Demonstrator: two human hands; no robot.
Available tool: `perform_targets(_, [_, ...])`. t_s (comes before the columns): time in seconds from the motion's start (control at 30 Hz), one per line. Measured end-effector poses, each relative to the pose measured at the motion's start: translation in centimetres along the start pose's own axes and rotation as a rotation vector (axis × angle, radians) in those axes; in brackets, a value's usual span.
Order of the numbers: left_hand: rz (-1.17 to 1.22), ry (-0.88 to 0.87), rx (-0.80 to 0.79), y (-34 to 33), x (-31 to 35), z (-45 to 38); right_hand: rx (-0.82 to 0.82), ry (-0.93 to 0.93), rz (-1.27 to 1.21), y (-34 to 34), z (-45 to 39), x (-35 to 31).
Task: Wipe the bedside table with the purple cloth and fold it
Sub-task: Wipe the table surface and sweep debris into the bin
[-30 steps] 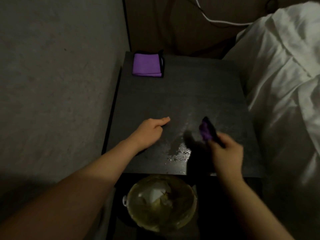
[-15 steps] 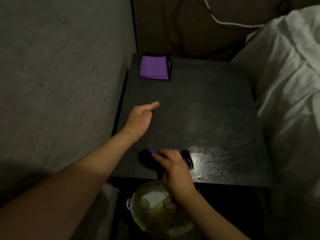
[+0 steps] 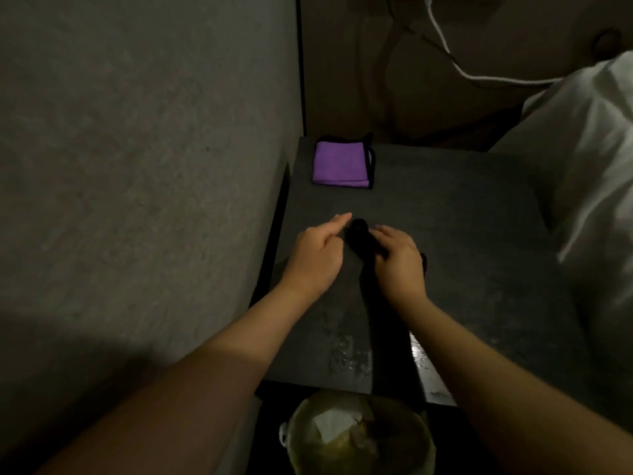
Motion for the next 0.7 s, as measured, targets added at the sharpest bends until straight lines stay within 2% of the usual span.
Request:
perform_targets(0.1, [-0.003,-0.017,0.013,1.1,0.0,-0.4,-0.065,0.068,0.026,-3.0,-2.1,-1.1])
perform_targets(0.17, [0.016,-0.009,0.038,1.9,-0.2,-0.8,-0.106,0.191,-0.007,-4.3,-1.7,-4.0])
perform_targets(0.27, [0.007,0.025,0.053,2.5,-1.0,-1.3,-0.187,0.384,-0.17,-5.2,2.3,-8.6])
perform_targets(0.33, [-0.008,0.042,0.054,2.4,-1.5,-1.2,-0.303,0.474,-0.203,-6.2,6.4,-9.6])
perform_targets(0.4, [-0.009,0.059,0.054,2.1,-1.7,-1.1,-0.446,0.501,-0.191,-7.2,10.3,-8.9])
perform_targets(0.47, [-0.01,0.066,0.04,1.6,-1.7,-0.9,-0.514,0.52,-0.162,-7.0,14.1,-7.7])
perform_targets(0.57, [-0.049,0.076,0.012,1.2,-1.7,-0.7,-0.508,0.539,-0.232,-4.2,17.7,-6.7])
perform_targets(0.6, [-0.057,0.078,0.007,1.0,-1.7,-0.6,-0.55,0.533,-0.248,-3.5,18.3,-6.0])
perform_targets(0.7, [-0.057,0.088,-0.009,0.3,-1.9,-0.1,-0.493,0.362,-0.282,-0.9,17.5,-2.0])
Point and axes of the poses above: each hand's wrist, its own z-axis away from the middle knuckle, its own y-axis out of the back of the hand, x = y × z, the point moved 6 cm from there along -z, towards the middle knuckle, and after that the axes turned 3 degrees about z, right-handed, at the moved point
